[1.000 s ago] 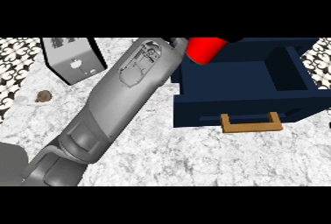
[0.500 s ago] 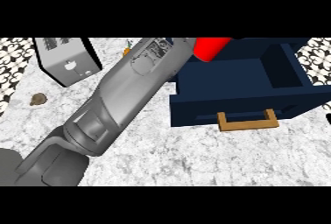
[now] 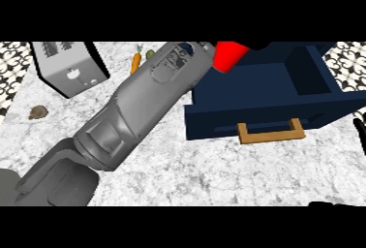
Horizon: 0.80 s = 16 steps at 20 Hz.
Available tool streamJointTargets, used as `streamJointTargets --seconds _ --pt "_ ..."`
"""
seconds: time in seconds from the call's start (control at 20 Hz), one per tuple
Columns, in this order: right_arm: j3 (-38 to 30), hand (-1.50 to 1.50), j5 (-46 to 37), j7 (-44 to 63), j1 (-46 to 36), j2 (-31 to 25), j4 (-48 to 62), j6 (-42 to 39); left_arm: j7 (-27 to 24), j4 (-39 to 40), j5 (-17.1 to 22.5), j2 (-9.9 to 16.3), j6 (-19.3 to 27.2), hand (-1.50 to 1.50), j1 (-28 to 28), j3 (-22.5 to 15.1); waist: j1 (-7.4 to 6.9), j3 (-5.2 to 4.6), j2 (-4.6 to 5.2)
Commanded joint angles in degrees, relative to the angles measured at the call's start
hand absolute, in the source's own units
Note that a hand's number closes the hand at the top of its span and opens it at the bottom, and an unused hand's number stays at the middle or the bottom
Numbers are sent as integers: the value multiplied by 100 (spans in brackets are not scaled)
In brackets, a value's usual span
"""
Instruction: Pick up the can, place it into the drawer and close the drawer
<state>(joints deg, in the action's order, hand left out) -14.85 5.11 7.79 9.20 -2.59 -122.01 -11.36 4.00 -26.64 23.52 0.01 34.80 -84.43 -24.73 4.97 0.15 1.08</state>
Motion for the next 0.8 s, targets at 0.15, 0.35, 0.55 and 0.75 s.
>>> streamJointTargets --seconds 0.15,0.35,0.55,0.75 --pt "15 -150 -11 -66 101 1 -40 -59 -318 286 315 -1 57 150 74 -405 77 1 17" --pt "-71 -150 -20 -289 -116 -64 307 -69 -272 239 389 -1 380 150 206 -881 180 8 41" --pt "106 -150 -89 2 -34 66 -131 58 -549 472 374 -1 267 150 134 -955 175 0 36" --pt "162 -150 -185 -116 -449 11 301 82 -396 593 523 -1 591 -150 102 -1052 278 9 92"
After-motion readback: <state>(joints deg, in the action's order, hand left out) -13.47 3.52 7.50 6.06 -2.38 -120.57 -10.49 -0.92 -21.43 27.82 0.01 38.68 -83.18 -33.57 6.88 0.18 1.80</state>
